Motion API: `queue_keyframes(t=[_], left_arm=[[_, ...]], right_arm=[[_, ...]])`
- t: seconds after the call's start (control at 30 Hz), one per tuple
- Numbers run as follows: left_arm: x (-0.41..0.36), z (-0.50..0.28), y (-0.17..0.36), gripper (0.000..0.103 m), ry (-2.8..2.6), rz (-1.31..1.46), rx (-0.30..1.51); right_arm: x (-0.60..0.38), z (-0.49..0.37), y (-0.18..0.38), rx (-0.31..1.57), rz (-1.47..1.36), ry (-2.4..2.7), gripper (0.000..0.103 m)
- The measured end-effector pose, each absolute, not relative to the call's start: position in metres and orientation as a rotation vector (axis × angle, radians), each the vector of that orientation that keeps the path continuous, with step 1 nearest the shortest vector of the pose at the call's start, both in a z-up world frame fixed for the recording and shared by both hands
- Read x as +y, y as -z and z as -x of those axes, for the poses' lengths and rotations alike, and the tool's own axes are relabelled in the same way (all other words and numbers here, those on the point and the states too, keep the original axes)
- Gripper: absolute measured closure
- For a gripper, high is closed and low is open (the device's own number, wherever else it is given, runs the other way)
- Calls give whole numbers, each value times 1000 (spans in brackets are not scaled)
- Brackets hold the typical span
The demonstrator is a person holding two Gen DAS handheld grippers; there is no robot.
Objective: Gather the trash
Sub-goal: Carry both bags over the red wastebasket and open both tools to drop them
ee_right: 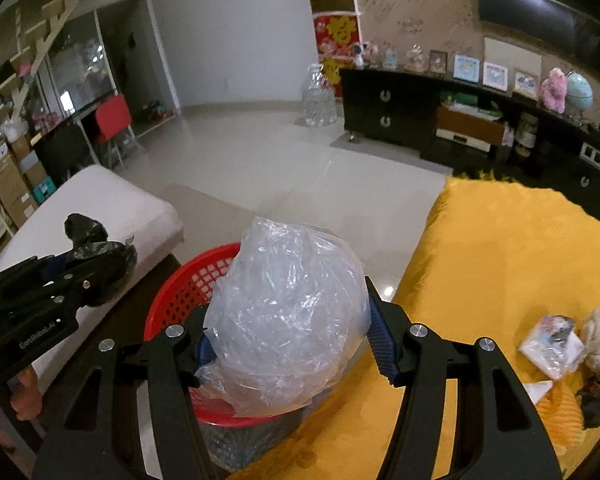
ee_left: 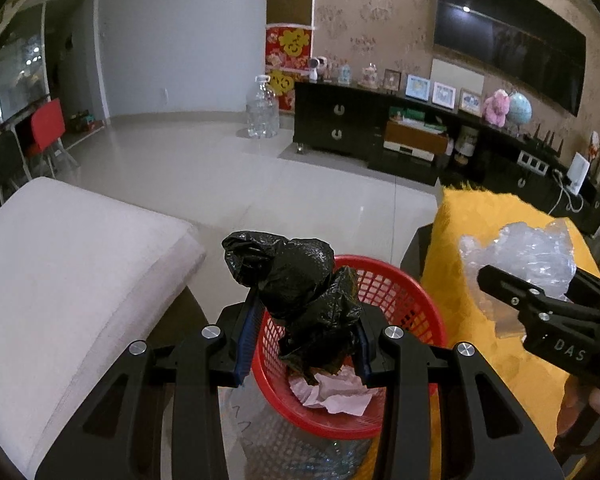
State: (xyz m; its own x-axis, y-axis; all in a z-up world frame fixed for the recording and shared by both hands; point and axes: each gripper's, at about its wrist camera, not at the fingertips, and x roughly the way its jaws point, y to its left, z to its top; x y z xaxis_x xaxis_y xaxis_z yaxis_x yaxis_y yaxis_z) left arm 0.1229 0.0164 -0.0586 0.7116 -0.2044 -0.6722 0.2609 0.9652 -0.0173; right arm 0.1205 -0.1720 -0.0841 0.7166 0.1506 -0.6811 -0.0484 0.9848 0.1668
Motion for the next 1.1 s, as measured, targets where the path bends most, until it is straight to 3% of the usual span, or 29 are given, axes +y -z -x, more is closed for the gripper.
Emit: queue_keyframes(t=[0.33, 0.5, 0.57, 0.63, 0.87, 1.1], left_arm=[[13, -142, 99, 66, 302, -108, 867], [15, -145, 104, 55, 313, -109, 882], [16, -145, 103, 41, 316, -106, 884], [17, -144, 99, 36, 318, -93, 875], [20, -144, 87, 31, 306, -65, 846], [29, -142, 69, 26, 275, -34, 791]], right_arm=[[-158, -140, 119, 842, -130, -140, 39], [-153, -147, 127, 861, -130, -152, 36], [-151, -148, 129, 864, -127, -153, 35], [-150, -148, 130, 867, -129, -155, 33], [-151, -146, 124, 853, -132, -144, 24], [-159, -136, 114, 833, -127, -119, 23]])
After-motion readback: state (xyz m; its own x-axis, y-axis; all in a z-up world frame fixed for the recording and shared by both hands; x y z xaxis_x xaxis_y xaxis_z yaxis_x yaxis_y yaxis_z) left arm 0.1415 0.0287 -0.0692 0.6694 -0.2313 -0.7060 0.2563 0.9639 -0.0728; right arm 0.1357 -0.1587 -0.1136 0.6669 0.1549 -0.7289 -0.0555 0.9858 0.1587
